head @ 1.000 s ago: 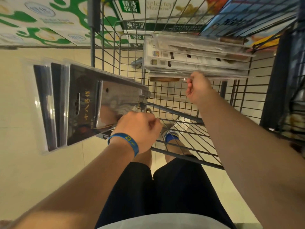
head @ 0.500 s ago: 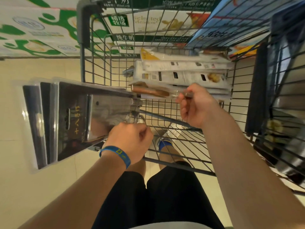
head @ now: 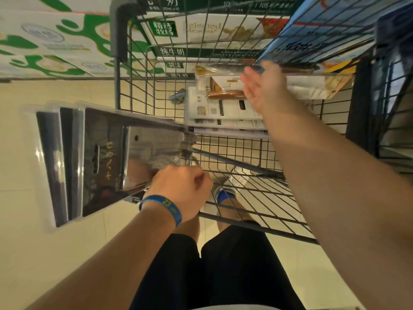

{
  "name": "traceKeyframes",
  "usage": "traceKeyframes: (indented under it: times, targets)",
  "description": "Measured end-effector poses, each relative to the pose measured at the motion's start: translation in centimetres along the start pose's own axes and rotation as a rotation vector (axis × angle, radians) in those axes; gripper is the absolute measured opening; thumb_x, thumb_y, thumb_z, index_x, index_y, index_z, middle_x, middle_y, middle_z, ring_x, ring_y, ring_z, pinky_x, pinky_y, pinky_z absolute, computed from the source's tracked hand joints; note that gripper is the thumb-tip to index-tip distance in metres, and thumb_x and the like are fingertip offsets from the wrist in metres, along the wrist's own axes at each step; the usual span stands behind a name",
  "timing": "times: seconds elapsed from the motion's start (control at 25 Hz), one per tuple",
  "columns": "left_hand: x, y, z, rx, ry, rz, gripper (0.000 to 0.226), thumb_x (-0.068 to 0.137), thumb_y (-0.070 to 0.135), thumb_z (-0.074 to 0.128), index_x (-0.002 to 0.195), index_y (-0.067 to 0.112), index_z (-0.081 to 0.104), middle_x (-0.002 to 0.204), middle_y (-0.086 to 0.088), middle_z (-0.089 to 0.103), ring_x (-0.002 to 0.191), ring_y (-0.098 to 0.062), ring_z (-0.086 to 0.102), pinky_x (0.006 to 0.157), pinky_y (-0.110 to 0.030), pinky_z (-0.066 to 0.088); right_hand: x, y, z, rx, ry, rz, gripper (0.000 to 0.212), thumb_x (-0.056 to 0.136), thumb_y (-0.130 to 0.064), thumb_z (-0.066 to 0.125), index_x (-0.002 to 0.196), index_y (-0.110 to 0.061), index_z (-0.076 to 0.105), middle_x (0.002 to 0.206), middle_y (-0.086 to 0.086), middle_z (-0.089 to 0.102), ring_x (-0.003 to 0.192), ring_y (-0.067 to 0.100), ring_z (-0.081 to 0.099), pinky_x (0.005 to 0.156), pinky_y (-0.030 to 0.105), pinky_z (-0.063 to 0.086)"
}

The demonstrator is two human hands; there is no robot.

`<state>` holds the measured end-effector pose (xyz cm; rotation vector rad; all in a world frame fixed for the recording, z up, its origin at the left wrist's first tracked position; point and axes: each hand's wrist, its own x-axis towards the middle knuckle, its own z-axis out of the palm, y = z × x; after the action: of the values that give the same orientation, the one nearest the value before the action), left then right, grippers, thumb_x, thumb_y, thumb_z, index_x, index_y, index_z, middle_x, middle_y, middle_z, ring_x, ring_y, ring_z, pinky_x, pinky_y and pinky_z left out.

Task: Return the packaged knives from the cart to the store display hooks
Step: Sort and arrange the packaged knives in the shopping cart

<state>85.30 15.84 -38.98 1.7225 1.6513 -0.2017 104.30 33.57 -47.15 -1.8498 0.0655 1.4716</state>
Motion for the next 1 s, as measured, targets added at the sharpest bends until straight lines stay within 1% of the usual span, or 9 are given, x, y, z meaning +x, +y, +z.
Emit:
traceKeyframes:
  times: [0.08, 0.2, 0.32, 0.44, 0.52, 0.72, 0.8, 0.88, 1.0]
  targets:
    - [0.0, 0.1, -0.1, -0.011, 0.002, 0.01, 0.044, 0.094, 0.042, 0.041, 0.056, 0.02, 0.046, 0.049, 0.008, 0.049, 0.049, -0.008, 0.046, 0.048, -0.022, 0.029, 0.6, 2.2, -0.7, -0.294, 0.154, -0.096, 0.028, 0.103, -0.029, 0.054, 0.121, -0.01, 0.064, 0.093, -0.004, 0.076, 0.066, 0.007, 0.062, 0.053, 0.02, 0.046]
    - [0.3, 0.2, -0.1, -0.018, 0.006, 0.026, 0.044, 0.094, 0.041, 0.042, 0.055, 0.021, 0.045, 0.047, 0.007, 0.048, 0.048, -0.009, 0.047, 0.047, -0.022, 0.028, 1.8, 4.6, -1.9, -0.544, 0.314, -0.207, 0.051, 0.1, -0.045, 0.058, 0.136, -0.009, 0.055, 0.124, 0.005, 0.067, 0.099, 0.016, 0.063, 0.075, 0.025, 0.045]
    - [0.4, 0.3, 0.0, -0.029, 0.019, 0.03, 0.043, 0.094, 0.041, 0.042, 0.055, 0.02, 0.044, 0.047, 0.007, 0.048, 0.048, -0.01, 0.048, 0.048, -0.023, 0.03, 2.6, 4.5, -3.0, -0.363, 0.41, 0.059, 0.064, 0.096, -0.058, 0.06, 0.138, -0.011, 0.052, 0.116, 0.003, 0.063, 0.099, 0.016, 0.063, 0.08, 0.026, 0.05]
    - [0.6, 0.4, -0.1, -0.013, 0.027, 0.023, 0.042, 0.093, 0.041, 0.043, 0.057, 0.02, 0.048, 0.048, 0.007, 0.049, 0.047, -0.009, 0.047, 0.046, -0.02, 0.026, 3.3, 4.5, -3.6, 0.028, 0.144, 0.055, 0.061, 0.096, -0.055, 0.063, 0.135, -0.009, 0.056, 0.115, 0.008, 0.064, 0.107, 0.022, 0.066, 0.085, 0.032, 0.056]
    - [0.7, 0.4, -0.1, -0.013, 0.022, 0.024, 0.042, 0.093, 0.042, 0.043, 0.058, 0.02, 0.049, 0.049, 0.007, 0.05, 0.048, -0.009, 0.048, 0.047, -0.02, 0.027, 3.2, 3.9, -3.5, 0.218, 0.076, 0.094, 0.056, 0.087, -0.057, 0.073, 0.125, -0.017, 0.062, 0.119, 0.004, 0.066, 0.114, 0.018, 0.065, 0.075, 0.028, 0.057]
    - [0.7, 0.5, -0.1, -0.035, 0.014, 0.024, 0.042, 0.093, 0.044, 0.039, 0.06, 0.02, 0.051, 0.05, 0.008, 0.051, 0.051, -0.012, 0.052, 0.053, -0.025, 0.041, 3.3, 3.4, -1.4, 0.084, 0.123, 0.119, 0.043, 0.087, -0.055, 0.073, 0.102, -0.015, 0.069, 0.102, 0.003, 0.066, 0.084, 0.009, 0.066, 0.059, 0.019, 0.056]
    - [0.8, 0.5, -0.1, -0.039, 0.01, 0.026, 0.042, 0.093, 0.044, 0.039, 0.061, 0.02, 0.053, 0.052, 0.007, 0.054, 0.053, -0.013, 0.053, 0.056, -0.027, 0.045, 3.4, 2.8, -0.9, 0.091, 0.016, 0.05, 0.033, 0.094, -0.044, 0.069, 0.102, -0.012, 0.069, 0.103, 0.004, 0.071, 0.082, 0.012, 0.072, 0.056, 0.018, 0.056]
    - [0.9, 0.4, -0.1, -0.041, 0.015, 0.028, 0.042, 0.093, 0.044, 0.041, 0.061, 0.02, 0.053, 0.053, 0.007, 0.055, 0.054, -0.014, 0.054, 0.056, -0.027, 0.043, 4.0, 1.8, -1.5, -0.094, 0.04, 0.021, 0.034, 0.1, -0.043, 0.06, 0.107, -0.011, 0.067, 0.104, 0.004, 0.075, 0.077, 0.012, 0.074, 0.053, 0.019, 0.055]
    - [0.8, 0.4, 0.0, -0.04, 0.028, 0.041, 0.042, 0.093, 0.045, 0.039, 0.059, 0.021, 0.05, 0.052, 0.008, 0.054, 0.052, -0.012, 0.052, 0.055, -0.026, 0.039, 3.6, 2.2, -3.8, -0.52, 0.251, -0.015, 0.052, 0.106, -0.054, 0.041, 0.088, -0.012, 0.067, 0.072, -0.002, 0.075, 0.041, 0.006, 0.062, 0.035, 0.015, 0.038]
